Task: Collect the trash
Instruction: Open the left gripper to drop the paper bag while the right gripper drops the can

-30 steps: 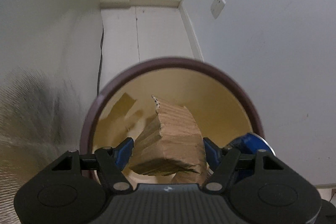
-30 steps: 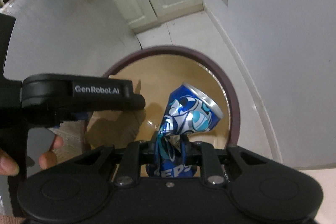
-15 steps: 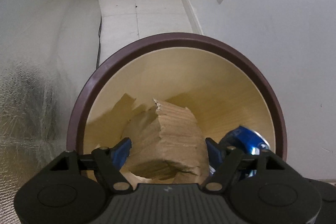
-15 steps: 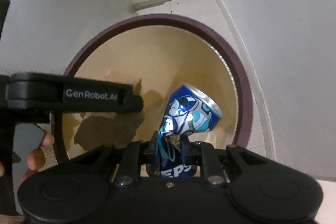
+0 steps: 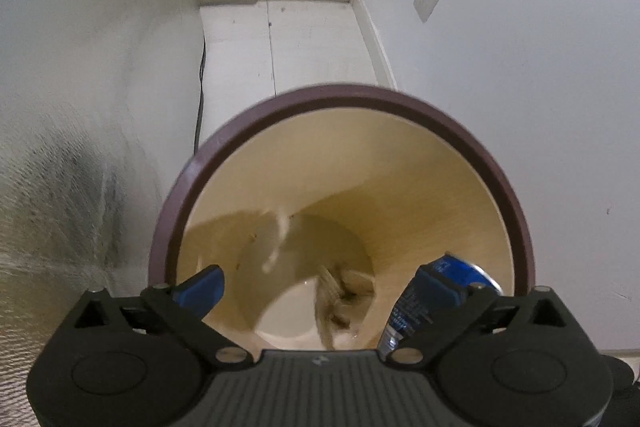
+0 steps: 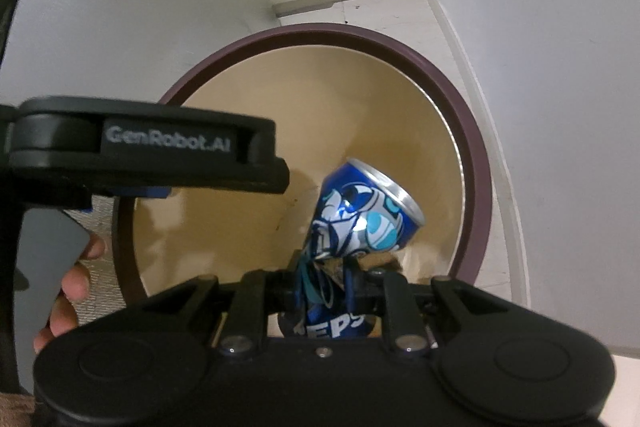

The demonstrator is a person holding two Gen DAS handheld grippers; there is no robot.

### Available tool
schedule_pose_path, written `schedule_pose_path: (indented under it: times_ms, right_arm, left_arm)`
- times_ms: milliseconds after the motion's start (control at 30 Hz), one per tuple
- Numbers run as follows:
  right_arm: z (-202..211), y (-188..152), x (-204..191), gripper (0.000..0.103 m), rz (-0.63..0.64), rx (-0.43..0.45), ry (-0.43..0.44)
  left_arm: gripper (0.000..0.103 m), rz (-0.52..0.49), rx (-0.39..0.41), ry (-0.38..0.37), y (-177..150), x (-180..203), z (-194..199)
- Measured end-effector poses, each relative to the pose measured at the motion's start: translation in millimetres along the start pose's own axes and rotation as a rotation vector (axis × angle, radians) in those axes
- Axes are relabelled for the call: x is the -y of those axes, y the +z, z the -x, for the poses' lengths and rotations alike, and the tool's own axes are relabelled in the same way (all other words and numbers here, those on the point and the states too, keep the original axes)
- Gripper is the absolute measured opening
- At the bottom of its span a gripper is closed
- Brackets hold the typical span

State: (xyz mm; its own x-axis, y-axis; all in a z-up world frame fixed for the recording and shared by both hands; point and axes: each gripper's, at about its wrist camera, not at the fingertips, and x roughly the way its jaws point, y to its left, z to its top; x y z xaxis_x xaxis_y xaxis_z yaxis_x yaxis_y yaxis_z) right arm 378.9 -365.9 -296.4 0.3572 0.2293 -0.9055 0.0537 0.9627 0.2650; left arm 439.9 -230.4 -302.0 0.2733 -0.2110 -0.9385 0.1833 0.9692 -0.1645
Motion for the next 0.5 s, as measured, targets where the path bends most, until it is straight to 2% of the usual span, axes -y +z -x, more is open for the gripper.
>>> schedule_pose_path:
  times_ms: [100, 233, 500]
  right_arm:
    - [-4, 1, 1, 0.021, -0.001, -0.004, -0.009]
    - [-8, 1, -1, 0.028, -0.001, -0.018, -0.031]
    - [-6, 2, -3, 0.028, 0.004, -0.014, -0.043]
  left_arm:
    - [0.103, -0.024, 0.021, 0.015, -2, 2, 7]
    - [0.103, -0.047, 0.011, 0.036, -7, 3, 8]
    - [0.103, -0.033, -0.005, 0.059, -14, -4, 6]
